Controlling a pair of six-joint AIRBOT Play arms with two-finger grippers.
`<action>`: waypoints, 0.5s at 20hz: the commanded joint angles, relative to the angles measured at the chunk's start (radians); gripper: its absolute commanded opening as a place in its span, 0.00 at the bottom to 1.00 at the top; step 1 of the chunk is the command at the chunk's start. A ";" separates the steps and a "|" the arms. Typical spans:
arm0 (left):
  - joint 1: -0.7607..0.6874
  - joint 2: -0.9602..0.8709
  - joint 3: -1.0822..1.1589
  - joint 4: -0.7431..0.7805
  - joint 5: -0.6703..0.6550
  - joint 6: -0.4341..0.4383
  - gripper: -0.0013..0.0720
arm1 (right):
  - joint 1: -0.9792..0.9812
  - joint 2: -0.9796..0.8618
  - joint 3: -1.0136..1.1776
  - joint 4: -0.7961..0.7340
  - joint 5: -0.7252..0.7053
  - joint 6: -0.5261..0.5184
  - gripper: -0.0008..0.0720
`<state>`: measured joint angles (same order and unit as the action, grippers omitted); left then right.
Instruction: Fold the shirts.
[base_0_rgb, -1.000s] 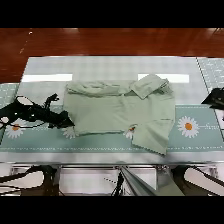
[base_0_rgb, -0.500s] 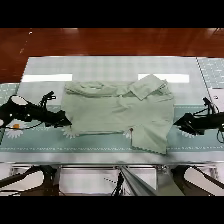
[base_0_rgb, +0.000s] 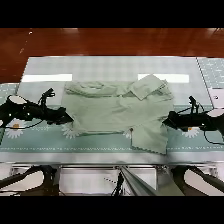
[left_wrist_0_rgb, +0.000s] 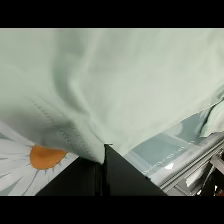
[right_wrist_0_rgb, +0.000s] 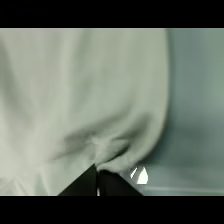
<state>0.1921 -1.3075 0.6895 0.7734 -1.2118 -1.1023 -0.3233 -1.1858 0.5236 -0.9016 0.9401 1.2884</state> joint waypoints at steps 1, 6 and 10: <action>0.001 0.055 0.056 -0.014 -0.014 0.009 0.05 | 0.050 0.038 0.132 0.011 0.070 -0.016 0.04; 0.001 0.350 0.407 -0.057 0.010 0.002 0.05 | 0.039 0.330 0.599 0.008 0.176 -0.060 0.04; 0.001 0.580 0.713 -0.047 0.233 -0.103 0.05 | 0.039 0.485 0.953 -0.080 0.043 -0.002 0.04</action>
<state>0.1921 -0.8776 1.2041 0.7277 -1.1267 -1.1362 -0.2863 -0.8078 1.2423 -0.9207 1.0451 1.2427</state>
